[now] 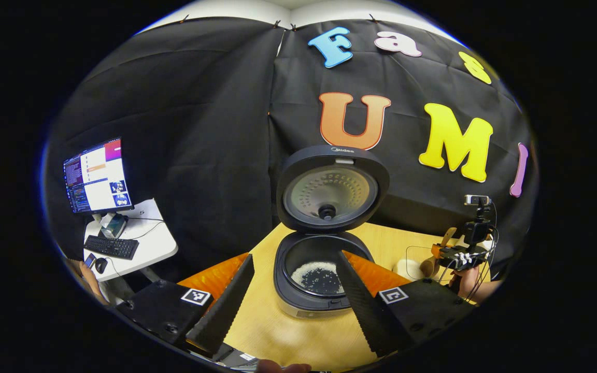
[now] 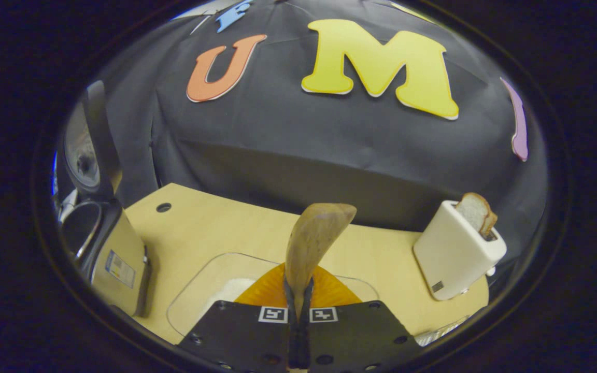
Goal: Close the left gripper, press the button to open the rice cooker; take a wooden spoon from the chopstick holder with the right hand, scoop a spoonful of rice and pour it into the rice cooker, then put the wooden spoon back into the chopstick holder.
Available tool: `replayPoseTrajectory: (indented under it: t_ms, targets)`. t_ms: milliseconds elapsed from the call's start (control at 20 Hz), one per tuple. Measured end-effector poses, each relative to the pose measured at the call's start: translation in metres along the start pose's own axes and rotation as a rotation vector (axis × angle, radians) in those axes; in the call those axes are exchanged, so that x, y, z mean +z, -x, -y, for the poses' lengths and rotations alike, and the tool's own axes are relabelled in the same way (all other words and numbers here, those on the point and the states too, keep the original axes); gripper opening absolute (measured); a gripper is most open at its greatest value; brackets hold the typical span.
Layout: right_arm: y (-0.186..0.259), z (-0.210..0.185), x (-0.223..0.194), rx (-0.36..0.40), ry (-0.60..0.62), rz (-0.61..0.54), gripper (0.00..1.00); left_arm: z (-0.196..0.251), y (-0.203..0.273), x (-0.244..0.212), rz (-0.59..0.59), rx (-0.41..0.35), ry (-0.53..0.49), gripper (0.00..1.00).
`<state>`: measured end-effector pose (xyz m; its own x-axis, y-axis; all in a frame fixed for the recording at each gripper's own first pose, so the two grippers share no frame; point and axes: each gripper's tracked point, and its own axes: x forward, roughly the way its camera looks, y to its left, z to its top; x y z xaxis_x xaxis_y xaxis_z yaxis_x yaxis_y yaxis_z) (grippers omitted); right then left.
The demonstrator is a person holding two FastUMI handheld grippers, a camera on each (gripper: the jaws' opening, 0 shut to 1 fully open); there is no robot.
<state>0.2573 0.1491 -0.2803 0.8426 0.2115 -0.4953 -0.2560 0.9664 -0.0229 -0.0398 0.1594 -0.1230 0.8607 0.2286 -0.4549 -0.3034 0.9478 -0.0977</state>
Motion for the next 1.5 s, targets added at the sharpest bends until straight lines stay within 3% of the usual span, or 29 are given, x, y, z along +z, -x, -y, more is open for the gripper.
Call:
replayPoseTrajectory:
  t_ms: [250, 500, 1250, 1500]
  targets:
    - [0.002, -0.035, -0.003, 0.082, -0.125, -0.039, 0.0, -0.015, 0.0, 0.001, 0.0, 0.013, 0.0, 1.0]
    - [0.004, -0.053, -0.003, 0.152, -0.343, -0.089, 0.0, -0.019, -0.003, 0.007, 0.007, 0.003, 0.0, 1.0]
    - [0.006, 0.0, -0.019, 0.258, -1.016, -0.129, 0.0, 0.017, 0.004, 0.015, -0.004, -0.039, -0.084, 1.0]
    - [0.024, 0.03, -0.004, 0.266, -1.08, -0.079, 0.0, 0.033, 0.011, 0.022, 0.016, -0.061, -0.098, 1.0]
